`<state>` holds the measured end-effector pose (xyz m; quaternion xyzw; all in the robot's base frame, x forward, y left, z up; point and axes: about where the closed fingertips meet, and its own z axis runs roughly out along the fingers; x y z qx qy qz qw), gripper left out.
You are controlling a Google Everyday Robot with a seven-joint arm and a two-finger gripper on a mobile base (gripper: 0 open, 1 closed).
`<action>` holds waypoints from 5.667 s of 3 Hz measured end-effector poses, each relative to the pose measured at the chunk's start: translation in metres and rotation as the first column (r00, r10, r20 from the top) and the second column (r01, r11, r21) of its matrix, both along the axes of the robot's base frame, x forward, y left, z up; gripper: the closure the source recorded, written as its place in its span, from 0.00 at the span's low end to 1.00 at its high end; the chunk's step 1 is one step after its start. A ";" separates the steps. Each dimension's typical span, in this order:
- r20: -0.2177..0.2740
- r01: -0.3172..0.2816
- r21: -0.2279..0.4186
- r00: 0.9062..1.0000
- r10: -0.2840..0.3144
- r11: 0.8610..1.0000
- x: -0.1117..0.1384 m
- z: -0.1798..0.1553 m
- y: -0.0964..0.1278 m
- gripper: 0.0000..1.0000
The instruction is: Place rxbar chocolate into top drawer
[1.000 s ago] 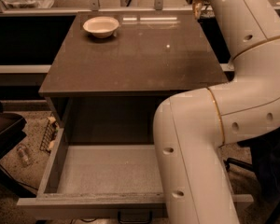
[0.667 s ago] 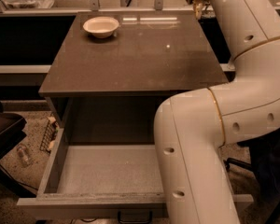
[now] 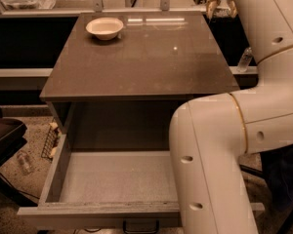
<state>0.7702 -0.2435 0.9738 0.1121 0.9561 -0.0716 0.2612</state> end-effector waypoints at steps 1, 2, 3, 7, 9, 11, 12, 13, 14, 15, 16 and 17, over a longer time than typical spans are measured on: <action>-0.007 -0.018 0.029 1.000 0.018 0.999 -0.017 0.011 -0.012 1.00; -0.022 -0.022 0.057 0.999 0.023 0.998 -0.038 0.022 -0.024 1.00; -0.030 0.007 0.104 1.000 -0.004 0.995 -0.063 0.036 -0.038 1.00; -0.096 0.219 0.574 0.975 -0.200 0.789 -0.170 0.096 -0.028 1.00; -0.120 0.216 0.658 0.976 -0.182 0.721 -0.204 0.101 -0.002 1.00; -0.109 0.212 0.720 0.975 -0.194 0.661 -0.232 0.077 -0.006 1.00; -0.076 0.173 0.778 0.980 -0.184 0.604 -0.270 0.069 0.003 1.00; -0.235 0.278 0.792 0.960 -0.149 0.543 -0.303 -0.020 0.020 1.00; -0.387 0.400 0.750 0.911 -0.140 0.527 -0.316 -0.096 0.026 1.00; -0.467 0.449 0.713 0.877 -0.113 0.539 -0.320 -0.141 0.040 1.00; -0.473 0.446 0.714 0.876 -0.099 0.539 -0.320 -0.148 0.044 1.00; -0.500 0.440 0.721 0.865 -0.038 0.534 -0.320 -0.187 0.063 1.00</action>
Offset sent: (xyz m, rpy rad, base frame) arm -0.0970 -0.0416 0.0343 0.0914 0.1137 0.0072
